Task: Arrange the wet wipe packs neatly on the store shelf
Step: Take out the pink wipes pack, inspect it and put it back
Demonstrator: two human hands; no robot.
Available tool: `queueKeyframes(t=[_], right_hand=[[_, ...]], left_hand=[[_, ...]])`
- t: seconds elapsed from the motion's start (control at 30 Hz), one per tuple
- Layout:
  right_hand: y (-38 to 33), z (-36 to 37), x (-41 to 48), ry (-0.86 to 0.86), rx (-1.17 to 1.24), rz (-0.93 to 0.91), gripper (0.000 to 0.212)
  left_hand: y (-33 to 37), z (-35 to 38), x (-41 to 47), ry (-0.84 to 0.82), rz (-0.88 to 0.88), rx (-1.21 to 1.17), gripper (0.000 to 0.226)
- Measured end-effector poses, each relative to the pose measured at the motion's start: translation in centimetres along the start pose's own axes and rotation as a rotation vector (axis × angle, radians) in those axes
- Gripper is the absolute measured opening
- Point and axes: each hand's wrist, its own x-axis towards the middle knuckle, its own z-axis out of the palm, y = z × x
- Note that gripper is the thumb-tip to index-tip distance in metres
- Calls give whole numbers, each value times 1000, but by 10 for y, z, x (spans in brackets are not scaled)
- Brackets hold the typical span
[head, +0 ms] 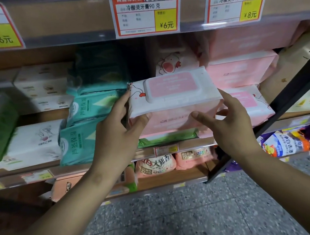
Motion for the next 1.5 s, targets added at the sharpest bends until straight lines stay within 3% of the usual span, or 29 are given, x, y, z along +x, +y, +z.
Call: queueKeyframes(t=[0.4,0.6,0.7,0.77,0.83,0.9,1.2,1.5], right_hand=[[-12,1,-1,-18,86,17,39],[-12,4,-4,17,110,29,47],[-12,4,-6,34,136,51,50],[-14,6,-6,51,158,59,46],[-16,8,-7,54,191,66,43],[-15,10,-7,51,225,71,40],[-10,12,-9,61,210,73,47],[-26,7,-14,57,245,123,38]], left_hand=[[3,5,5,227,30,-89,39],[1,3,7,236,61,-102,37],[-4,3,2,173,72,-61,53],[-9,7,-5,90,72,15,80],[-15,14,-10,37,152,220,108],[-21,21,-10,48,242,447,118],[-26,30,-4,161,297,576,113],[-24,22,-2,112,296,518,107]])
